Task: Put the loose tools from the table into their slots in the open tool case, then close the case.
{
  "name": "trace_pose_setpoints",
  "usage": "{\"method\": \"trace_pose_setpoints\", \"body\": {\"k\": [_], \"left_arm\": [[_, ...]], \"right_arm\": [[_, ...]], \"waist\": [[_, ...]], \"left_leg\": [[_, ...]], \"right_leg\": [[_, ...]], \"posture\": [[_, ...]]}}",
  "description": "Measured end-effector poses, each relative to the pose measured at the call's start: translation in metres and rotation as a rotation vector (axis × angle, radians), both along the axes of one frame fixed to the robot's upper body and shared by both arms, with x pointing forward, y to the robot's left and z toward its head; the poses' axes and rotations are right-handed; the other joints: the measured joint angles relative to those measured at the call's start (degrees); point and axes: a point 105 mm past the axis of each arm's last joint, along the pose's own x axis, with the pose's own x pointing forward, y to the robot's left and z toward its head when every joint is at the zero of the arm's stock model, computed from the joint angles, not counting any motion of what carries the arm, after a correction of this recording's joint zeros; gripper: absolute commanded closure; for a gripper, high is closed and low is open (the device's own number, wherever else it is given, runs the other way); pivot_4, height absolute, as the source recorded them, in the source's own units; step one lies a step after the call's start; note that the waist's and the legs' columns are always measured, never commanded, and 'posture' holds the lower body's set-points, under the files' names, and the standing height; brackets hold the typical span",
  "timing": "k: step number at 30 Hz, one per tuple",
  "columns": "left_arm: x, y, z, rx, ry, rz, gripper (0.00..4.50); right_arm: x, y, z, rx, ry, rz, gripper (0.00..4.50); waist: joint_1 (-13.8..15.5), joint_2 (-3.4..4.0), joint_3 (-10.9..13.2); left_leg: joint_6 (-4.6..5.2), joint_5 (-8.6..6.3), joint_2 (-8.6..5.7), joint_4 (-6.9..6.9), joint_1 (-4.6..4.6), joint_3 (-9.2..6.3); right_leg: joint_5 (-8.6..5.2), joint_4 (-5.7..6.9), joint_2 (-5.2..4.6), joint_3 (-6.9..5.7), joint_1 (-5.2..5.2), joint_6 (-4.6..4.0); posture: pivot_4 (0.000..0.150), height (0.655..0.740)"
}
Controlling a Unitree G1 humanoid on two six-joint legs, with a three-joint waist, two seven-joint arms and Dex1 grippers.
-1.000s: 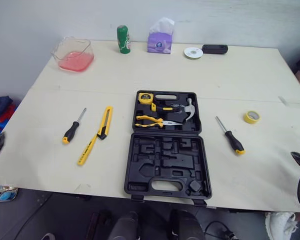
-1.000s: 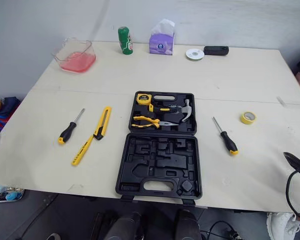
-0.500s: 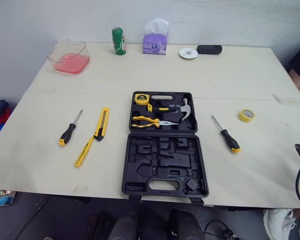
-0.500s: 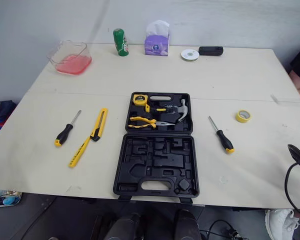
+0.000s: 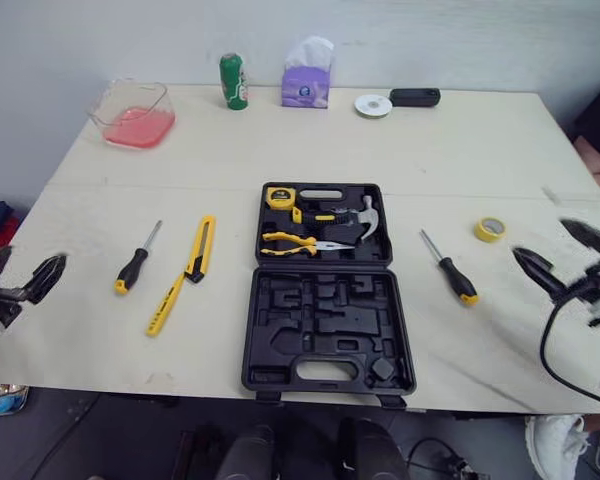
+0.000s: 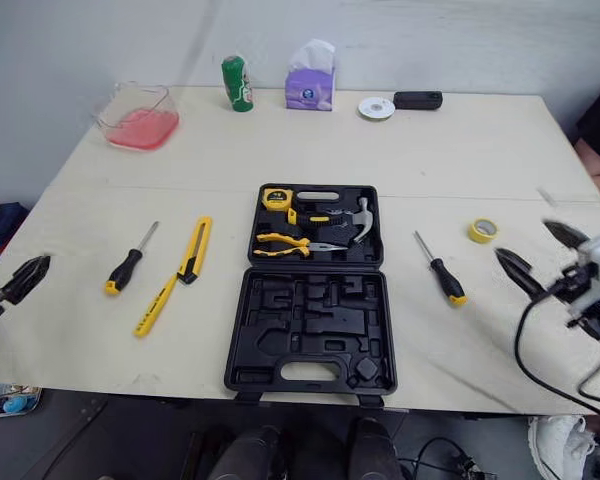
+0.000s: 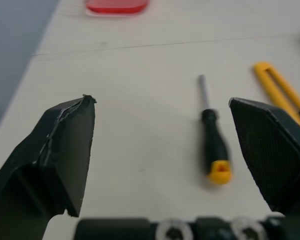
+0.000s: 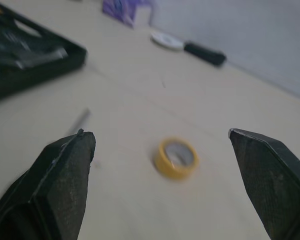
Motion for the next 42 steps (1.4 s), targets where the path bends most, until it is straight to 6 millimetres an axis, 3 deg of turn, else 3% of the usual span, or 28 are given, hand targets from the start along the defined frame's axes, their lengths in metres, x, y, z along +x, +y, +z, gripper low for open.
{"method": "trace_pose_setpoints", "body": {"k": [4,6,10,14,20,33,40,41,42], "left_arm": [[0.0,-0.006,-0.007,-0.032,0.164,0.019,0.0],[0.005,-0.014,-0.006,-0.012,0.224,0.0,0.0],[0.014,-0.021,0.0,0.021,0.314,0.006,0.0],[0.023,-0.04,-0.01,0.04,0.445,-0.04,0.0],[0.03,-0.05,-0.02,0.056,0.536,-0.047,0.0],[0.058,-0.05,-0.063,0.039,0.659,0.001,0.0],[0.062,-0.049,-0.062,0.078,0.669,-0.027,0.0],[0.063,-0.048,-0.062,0.08,0.668,-0.027,0.53],[0.063,-0.047,-0.062,0.081,0.666,-0.022,0.77]], "right_arm": [[-0.001,0.033,-0.001,-0.037,-0.018,0.148,0.06],[-0.002,0.06,-0.004,-0.078,-0.028,0.27,0.06],[-0.01,0.093,0.01,-0.096,-0.056,0.44,0.06],[-0.024,0.133,0.019,-0.043,-0.022,0.644,0.06],[-0.034,0.163,0.015,0.02,0.016,0.764,0.06],[-0.032,0.173,0.016,0.036,0.016,0.782,0.06],[-0.03,0.173,0.014,0.027,0.022,0.765,0.06],[-0.03,0.173,0.013,0.03,0.026,0.762,0.0],[-0.03,0.173,0.012,0.032,0.032,0.759,0.0]], "waist": [[0.2,-0.02,0.0],[0.3,-0.03,0.0],[0.3,0.0,0.0],[0.3,0.0,0.0],[0.2,-0.03,0.0],[0.2,-0.13,0.1],[0.3,-0.13,0.1],[0.3,-0.13,0.1],[0.3,-0.13,0.1]], "left_leg": [[-0.07,-0.04,0.13,-0.01,-0.07,-0.05],[-0.07,-0.03,0.14,0.09,-0.1,-0.07],[-0.09,-0.04,0.14,0.08,-0.06,-0.07],[-0.18,-0.08,0.26,0.06,-0.09,-0.13],[-0.24,-0.09,0.31,0.05,-0.09,-0.06],[-0.25,-0.06,0.29,0.07,-0.1,0.0],[-0.24,-0.05,0.29,0.07,-0.09,0.0],[-0.24,-0.05,0.29,0.07,-0.09,0.0],[-0.24,-0.05,0.29,0.07,-0.09,0.0]], "right_leg": [[-0.01,-0.17,0.62,0.22,-0.02,-0.02],[-0.01,-0.14,0.65,0.27,-0.01,-0.02],[0.0,-0.1,0.66,0.39,-0.02,-0.04],[0.0,-0.2,0.7,0.8,-0.05,-0.05],[-0.01,-0.2,0.79,0.94,-0.1,-0.07],[-0.01,-0.13,0.92,0.97,-0.16,-0.07],[-0.01,-0.11,0.86,0.98,-0.17,-0.07],[-0.01,-0.1,0.86,0.98,-0.17,-0.07],[-0.01,-0.1,0.85,0.98,-0.17,-0.07]], "posture": [[0.15,0.74],[0.15,0.74],[0.15,0.74],[0.15,0.74],[0.15,0.74],[0.15,0.74],[0.15,0.74],[0.15,0.74],[0.15,0.74]]}}
